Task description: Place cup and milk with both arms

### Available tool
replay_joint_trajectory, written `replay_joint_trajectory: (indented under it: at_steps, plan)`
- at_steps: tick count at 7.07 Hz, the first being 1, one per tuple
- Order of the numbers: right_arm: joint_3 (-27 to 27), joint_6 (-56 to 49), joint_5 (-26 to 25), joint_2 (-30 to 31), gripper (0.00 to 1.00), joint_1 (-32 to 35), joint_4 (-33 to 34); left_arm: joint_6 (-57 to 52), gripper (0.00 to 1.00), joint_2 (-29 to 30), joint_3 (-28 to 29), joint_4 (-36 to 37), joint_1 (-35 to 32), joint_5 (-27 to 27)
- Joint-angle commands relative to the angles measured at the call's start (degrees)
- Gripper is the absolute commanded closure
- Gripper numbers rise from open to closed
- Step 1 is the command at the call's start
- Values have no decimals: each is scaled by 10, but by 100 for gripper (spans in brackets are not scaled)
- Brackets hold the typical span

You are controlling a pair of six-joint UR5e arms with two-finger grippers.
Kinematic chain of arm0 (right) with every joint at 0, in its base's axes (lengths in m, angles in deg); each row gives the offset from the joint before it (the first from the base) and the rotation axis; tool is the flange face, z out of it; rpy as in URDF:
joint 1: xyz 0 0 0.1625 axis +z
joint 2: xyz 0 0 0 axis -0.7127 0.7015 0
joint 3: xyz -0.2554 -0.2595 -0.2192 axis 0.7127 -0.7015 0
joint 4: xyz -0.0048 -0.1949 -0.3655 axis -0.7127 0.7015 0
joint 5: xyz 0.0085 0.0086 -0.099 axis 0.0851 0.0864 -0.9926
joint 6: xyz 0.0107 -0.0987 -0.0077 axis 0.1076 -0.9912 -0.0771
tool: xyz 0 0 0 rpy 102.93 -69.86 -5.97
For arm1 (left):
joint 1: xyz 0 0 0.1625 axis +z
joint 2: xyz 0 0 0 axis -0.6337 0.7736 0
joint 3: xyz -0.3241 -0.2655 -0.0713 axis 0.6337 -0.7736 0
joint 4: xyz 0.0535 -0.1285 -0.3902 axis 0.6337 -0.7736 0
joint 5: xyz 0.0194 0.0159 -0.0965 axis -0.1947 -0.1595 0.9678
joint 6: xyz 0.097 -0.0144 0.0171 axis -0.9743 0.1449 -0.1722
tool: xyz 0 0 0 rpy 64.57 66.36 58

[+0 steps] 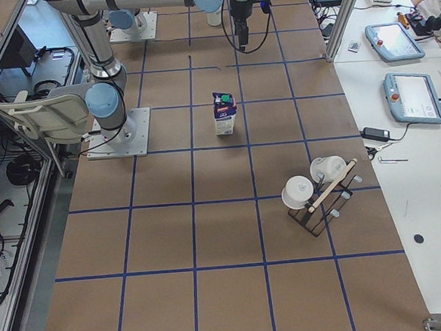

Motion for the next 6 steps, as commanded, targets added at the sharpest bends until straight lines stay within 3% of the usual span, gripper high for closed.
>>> replay_joint_trajectory:
  at_steps: [1, 3, 6]
  plan:
    - [0, -12, -1, -1, 0, -13, -1, -77, 0, 23, -104, 114, 33, -4]
    - [6, -73, -7, -3, 0, -72, -9, -185, 0, 71, -144, 220, 41, -4]
    - [114, -113, -14, -3, 0, -143, 57, -222, 0, 98, -155, 233, 59, -29]
